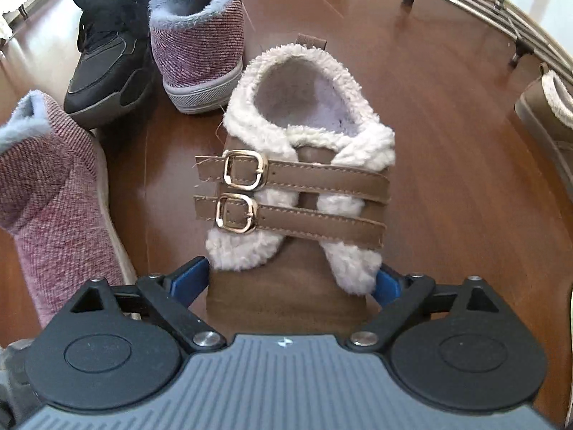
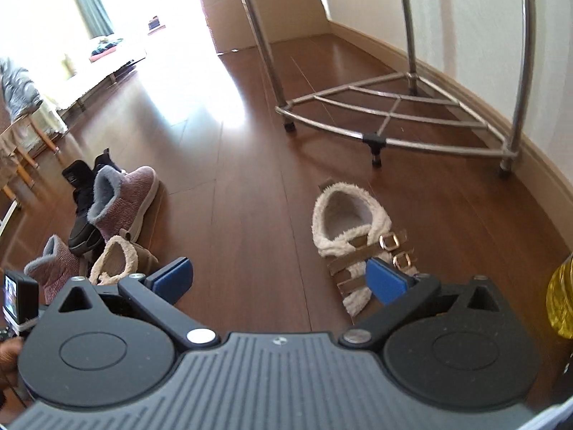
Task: Organize scattered shoes
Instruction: 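Lower the tan boot by the rack and open the right gripper, then grasp the second tan buckled boot by its heel with the right gripper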
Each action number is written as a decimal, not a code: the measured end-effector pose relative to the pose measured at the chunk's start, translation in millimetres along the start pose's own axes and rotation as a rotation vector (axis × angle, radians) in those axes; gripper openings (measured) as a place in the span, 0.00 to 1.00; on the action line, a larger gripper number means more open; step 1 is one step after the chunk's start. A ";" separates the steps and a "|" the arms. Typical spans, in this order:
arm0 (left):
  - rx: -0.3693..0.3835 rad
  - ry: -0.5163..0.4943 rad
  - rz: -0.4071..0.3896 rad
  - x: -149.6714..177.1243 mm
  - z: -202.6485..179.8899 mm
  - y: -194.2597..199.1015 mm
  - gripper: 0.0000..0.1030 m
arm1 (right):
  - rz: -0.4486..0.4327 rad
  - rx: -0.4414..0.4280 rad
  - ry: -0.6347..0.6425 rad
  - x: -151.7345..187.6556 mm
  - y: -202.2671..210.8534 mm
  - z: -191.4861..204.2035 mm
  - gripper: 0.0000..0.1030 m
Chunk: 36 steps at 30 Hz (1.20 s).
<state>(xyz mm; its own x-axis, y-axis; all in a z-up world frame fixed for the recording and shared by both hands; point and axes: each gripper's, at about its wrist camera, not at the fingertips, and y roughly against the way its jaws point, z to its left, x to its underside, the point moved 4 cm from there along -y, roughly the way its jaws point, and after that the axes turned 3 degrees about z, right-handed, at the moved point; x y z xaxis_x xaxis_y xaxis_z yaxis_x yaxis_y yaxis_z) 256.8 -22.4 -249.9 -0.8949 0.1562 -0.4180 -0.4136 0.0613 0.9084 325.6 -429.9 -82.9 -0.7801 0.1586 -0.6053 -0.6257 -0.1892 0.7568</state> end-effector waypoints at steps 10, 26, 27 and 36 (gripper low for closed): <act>0.101 0.097 -0.001 -16.6 -79.5 -1.0 0.78 | 0.024 0.034 -0.004 6.4 -15.1 -15.7 0.99; 0.268 -0.052 -0.019 -17.9 -128.9 68.2 0.83 | 0.034 -0.046 -0.029 -3.8 -41.4 -5.6 0.99; 0.266 -0.083 -0.018 -9.1 -121.3 78.3 0.83 | 0.044 -0.053 -0.023 -4.7 -44.4 -3.4 0.98; 0.243 -0.209 0.091 42.9 -63.7 169.9 0.75 | 0.193 -0.099 -0.014 -8.6 -105.8 24.3 0.88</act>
<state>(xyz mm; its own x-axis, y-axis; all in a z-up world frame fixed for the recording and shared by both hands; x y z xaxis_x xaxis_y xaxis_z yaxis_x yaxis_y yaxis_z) 137.5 -68.0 -114.0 -0.8623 0.3687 -0.3471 -0.2593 0.2672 0.9281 398.7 -387.7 -151.7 -0.8855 0.1240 -0.4478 -0.4632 -0.3116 0.8297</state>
